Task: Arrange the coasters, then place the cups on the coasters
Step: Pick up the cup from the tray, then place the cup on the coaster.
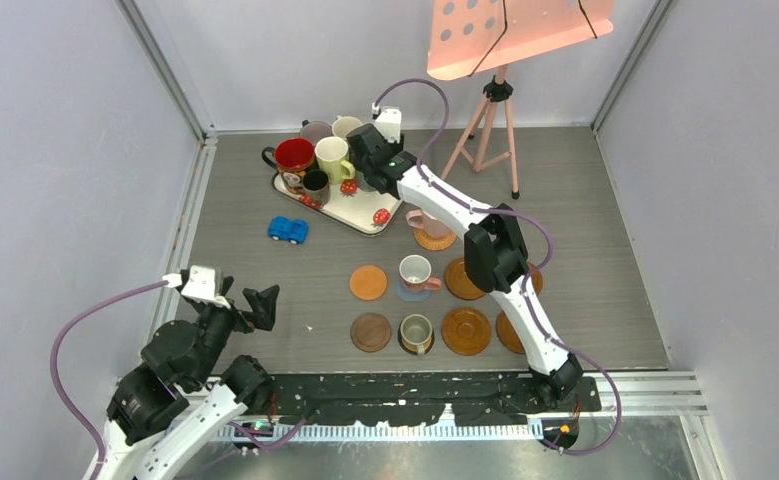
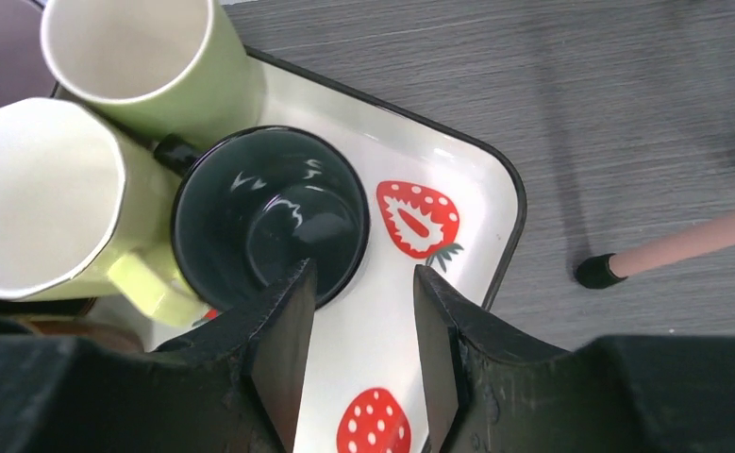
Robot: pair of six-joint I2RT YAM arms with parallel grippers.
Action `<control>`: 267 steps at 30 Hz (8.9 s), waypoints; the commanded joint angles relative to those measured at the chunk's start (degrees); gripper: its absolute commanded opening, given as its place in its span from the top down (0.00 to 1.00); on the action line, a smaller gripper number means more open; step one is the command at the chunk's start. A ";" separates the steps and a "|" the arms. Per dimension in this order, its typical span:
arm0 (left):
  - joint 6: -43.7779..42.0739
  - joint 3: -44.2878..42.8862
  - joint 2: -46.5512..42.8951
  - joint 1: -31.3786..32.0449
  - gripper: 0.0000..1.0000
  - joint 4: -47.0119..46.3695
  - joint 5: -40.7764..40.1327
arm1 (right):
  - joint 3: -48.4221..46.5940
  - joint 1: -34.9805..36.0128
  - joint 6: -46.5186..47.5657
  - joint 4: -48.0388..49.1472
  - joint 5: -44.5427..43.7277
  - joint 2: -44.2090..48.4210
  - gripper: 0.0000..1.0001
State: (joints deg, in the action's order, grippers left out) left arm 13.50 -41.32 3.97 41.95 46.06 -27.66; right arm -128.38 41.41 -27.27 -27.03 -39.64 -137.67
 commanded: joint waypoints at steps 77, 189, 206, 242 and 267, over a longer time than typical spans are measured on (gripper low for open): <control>0.65 0.36 -3.00 0.15 0.01 -2.21 0.13 | 8.73 -4.27 1.62 7.73 6.47 12.85 0.95; 0.21 0.10 -1.64 0.15 0.01 -2.23 1.69 | 86.65 -28.05 -21.31 -9.45 6.22 78.55 0.92; 0.21 0.20 -1.37 0.15 0.01 -2.34 1.57 | 89.10 -28.05 -18.55 -5.90 4.54 77.81 0.83; 2.28 -1.40 6.74 0.15 0.01 -0.81 -2.87 | 73.46 -27.97 -0.85 -8.09 29.35 86.86 0.37; 7.28 -21.29 40.58 -25.11 0.01 -7.29 10.51 | 74.39 -23.29 4.11 -0.29 49.62 93.09 0.07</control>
State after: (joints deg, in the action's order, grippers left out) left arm 17.34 -60.07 42.15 24.97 42.65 -28.16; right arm -52.49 17.56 -23.64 -30.41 6.85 -44.69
